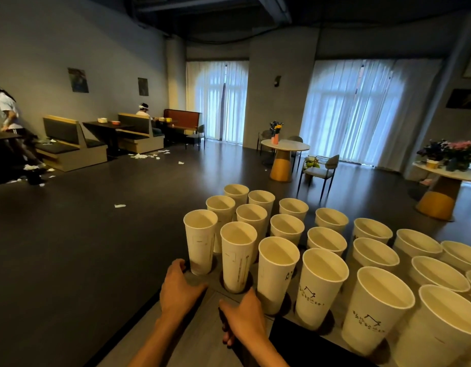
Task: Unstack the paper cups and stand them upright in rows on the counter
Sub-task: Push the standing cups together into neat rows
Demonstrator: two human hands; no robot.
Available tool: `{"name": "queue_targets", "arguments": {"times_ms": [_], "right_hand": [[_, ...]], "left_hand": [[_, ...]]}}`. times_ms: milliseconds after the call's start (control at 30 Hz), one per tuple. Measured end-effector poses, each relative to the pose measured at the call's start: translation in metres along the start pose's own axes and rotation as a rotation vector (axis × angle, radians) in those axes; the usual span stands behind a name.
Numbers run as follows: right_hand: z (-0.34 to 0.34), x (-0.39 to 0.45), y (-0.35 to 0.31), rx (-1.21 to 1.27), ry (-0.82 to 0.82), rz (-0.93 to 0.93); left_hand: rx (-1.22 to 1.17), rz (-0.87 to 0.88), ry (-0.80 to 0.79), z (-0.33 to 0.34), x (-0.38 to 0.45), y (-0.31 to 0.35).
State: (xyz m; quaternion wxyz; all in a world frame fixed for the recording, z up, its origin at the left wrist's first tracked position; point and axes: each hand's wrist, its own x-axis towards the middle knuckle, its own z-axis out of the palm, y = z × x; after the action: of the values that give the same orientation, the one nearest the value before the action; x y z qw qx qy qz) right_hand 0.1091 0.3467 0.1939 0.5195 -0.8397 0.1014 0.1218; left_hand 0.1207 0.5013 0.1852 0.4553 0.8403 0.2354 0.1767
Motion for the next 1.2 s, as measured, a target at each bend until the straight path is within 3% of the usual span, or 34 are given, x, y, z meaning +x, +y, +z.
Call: {"name": "queue_targets", "arguments": {"times_ms": [433,1200], "right_hand": [[0.010,0.015,-0.015,0.223,0.012,-0.005],[0.015,0.023,-0.012,0.247,0.071,-0.046]], "left_hand": [[-0.006,0.097,-0.034,0.012,0.030,-0.006],[0.014,0.120,-0.005,0.014,0.026,-0.009]]}}
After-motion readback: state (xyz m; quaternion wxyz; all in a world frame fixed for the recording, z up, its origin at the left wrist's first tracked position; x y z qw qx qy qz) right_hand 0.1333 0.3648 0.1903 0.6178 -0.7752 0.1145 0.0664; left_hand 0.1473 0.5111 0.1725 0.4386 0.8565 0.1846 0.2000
